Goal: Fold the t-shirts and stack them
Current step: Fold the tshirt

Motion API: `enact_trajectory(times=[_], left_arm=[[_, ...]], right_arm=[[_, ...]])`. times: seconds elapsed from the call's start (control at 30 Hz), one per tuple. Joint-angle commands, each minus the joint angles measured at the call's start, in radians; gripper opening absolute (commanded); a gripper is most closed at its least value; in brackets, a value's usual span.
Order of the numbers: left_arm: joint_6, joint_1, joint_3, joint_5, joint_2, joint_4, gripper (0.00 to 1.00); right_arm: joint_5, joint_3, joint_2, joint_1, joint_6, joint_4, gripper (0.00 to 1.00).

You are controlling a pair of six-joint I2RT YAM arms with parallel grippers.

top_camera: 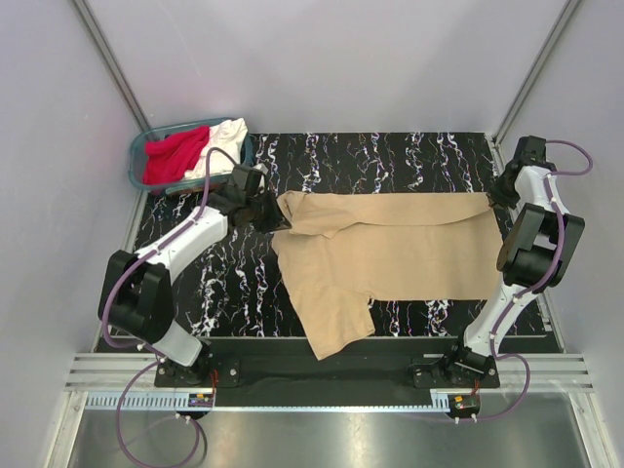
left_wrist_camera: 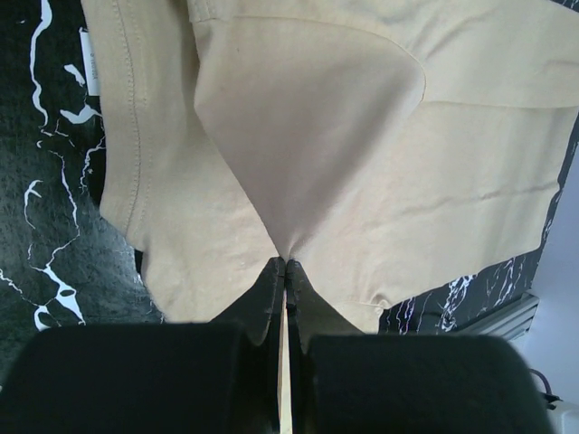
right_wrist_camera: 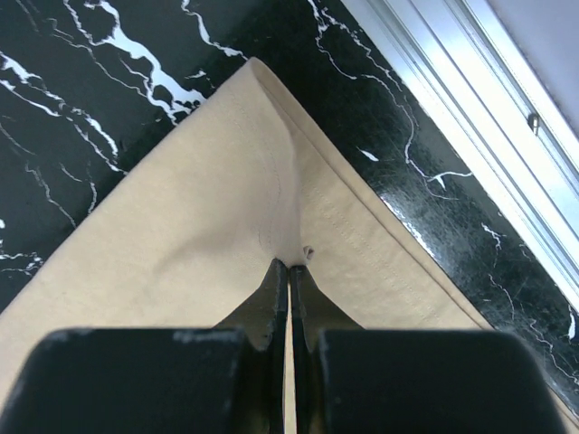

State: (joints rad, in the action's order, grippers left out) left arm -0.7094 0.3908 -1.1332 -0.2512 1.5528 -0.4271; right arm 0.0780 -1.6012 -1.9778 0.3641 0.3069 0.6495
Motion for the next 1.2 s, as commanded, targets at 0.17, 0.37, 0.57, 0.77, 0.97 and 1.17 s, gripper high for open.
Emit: enact_trajectory(times=[0.17,0.37,0.57,0.77,0.97,1.17], left_arm=[[0.057,-0.004,0.035,-0.105,0.006,0.005,0.00],[0.177,-0.003,0.073,-0.028,-0.124,-0.091,0.43],[0.266,-0.030,0.073,0.039,-0.212,-0.150,0.60],[0.280,-0.070,-0.058,0.021,-0.056,-0.108,0.65],[0.255,-0.073,-0.230,0.087,0.163,-0.047,0.58],[0.194,-0.073,-0.466,0.165,0.401,-0.044,0.37]], right_arm=[[0.135,-0.023,-0.024,0.007,-0.002,0.062,0.11],[0.183,-0.037,0.048,0.007,0.029,0.206,0.45],[-0.010,0.059,0.213,0.001,0.101,0.214,0.70],[-0.200,0.132,0.241,-0.097,0.107,0.087,0.78],[-0.357,0.195,0.166,-0.169,0.158,-0.120,0.79],[-0.394,0.149,0.058,-0.172,0.212,-0.200,0.67]])
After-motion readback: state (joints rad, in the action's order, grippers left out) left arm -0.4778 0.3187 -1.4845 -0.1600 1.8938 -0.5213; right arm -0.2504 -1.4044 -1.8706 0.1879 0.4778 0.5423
